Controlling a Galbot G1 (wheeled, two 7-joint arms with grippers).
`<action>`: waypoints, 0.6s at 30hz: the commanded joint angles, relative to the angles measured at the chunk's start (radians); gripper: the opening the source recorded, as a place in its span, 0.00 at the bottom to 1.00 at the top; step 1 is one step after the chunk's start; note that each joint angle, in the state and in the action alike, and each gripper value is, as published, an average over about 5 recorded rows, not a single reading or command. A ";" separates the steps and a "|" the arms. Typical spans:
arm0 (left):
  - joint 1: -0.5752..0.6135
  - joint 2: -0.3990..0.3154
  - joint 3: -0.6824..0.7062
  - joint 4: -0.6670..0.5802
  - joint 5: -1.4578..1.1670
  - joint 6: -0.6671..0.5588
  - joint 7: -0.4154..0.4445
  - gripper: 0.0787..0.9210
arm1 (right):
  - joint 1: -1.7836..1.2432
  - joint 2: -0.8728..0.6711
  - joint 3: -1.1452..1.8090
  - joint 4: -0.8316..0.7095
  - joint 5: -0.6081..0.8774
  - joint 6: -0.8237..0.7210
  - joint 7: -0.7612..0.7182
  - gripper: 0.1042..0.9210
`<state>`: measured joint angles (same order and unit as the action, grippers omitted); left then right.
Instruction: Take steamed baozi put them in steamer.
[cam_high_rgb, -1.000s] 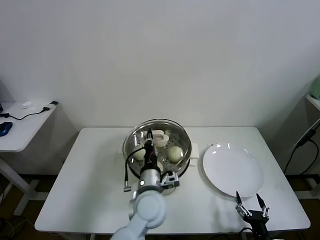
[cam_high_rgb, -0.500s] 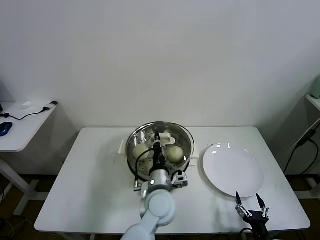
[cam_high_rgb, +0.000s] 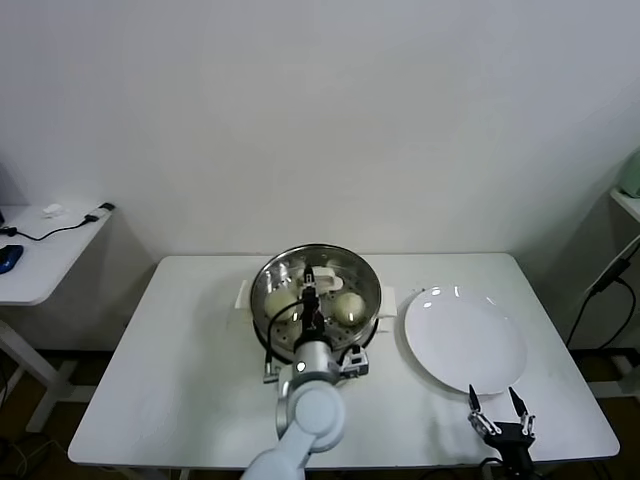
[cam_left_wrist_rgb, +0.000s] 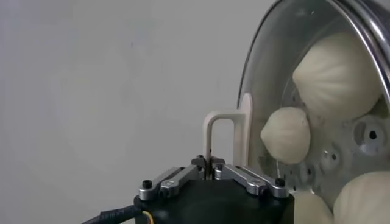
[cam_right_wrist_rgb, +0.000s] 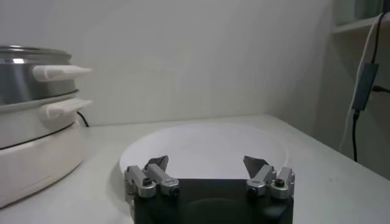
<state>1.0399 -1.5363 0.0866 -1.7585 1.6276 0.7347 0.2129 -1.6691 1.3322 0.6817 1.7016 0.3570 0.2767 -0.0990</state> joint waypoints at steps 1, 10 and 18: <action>0.002 -0.001 -0.001 0.019 0.017 0.010 -0.004 0.07 | 0.002 0.001 -0.003 -0.009 -0.018 0.020 -0.012 0.88; 0.026 0.010 0.008 -0.071 -0.011 -0.004 0.008 0.28 | -0.001 -0.005 -0.006 -0.003 -0.013 0.010 -0.016 0.88; 0.058 0.089 0.022 -0.263 -0.271 -0.055 -0.006 0.55 | 0.005 -0.003 -0.006 -0.001 -0.015 -0.006 -0.018 0.88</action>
<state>1.0736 -1.5112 0.1056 -1.8318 1.5919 0.7369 0.2271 -1.6659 1.3282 0.6768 1.7011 0.3454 0.2762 -0.1145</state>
